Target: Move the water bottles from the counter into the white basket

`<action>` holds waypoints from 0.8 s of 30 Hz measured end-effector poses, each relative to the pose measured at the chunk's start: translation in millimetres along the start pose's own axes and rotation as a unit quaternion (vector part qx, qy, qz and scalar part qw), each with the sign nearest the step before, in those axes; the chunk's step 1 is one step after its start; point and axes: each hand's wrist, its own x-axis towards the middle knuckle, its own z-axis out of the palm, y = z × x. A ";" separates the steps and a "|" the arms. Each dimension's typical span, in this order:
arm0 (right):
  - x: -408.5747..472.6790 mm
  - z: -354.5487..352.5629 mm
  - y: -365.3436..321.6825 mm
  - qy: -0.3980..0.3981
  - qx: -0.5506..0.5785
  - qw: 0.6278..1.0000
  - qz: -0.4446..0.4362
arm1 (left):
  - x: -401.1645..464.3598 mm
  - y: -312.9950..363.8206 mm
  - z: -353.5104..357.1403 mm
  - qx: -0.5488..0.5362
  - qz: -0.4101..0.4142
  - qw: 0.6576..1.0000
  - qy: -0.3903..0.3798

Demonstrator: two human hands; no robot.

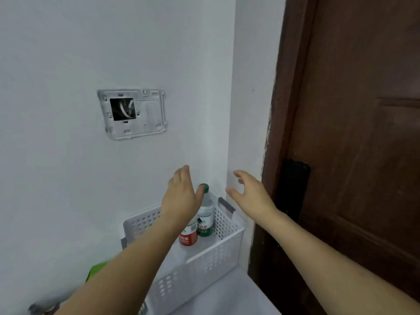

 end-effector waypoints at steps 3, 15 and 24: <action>-27.5 -34.8 -14.8 0.047 -0.033 0.998 -0.016 | -0.8 20.9 -15.5 0.060 0.130 0.990 0.012; -187.7 -166.5 -42.9 0.176 -0.247 0.950 0.080 | -60.6 143.6 -38.2 0.020 0.361 0.932 0.012; -300.2 -241.3 -42.6 0.225 -0.290 0.917 0.157 | -130.8 235.1 -42.1 -0.019 0.422 0.906 0.006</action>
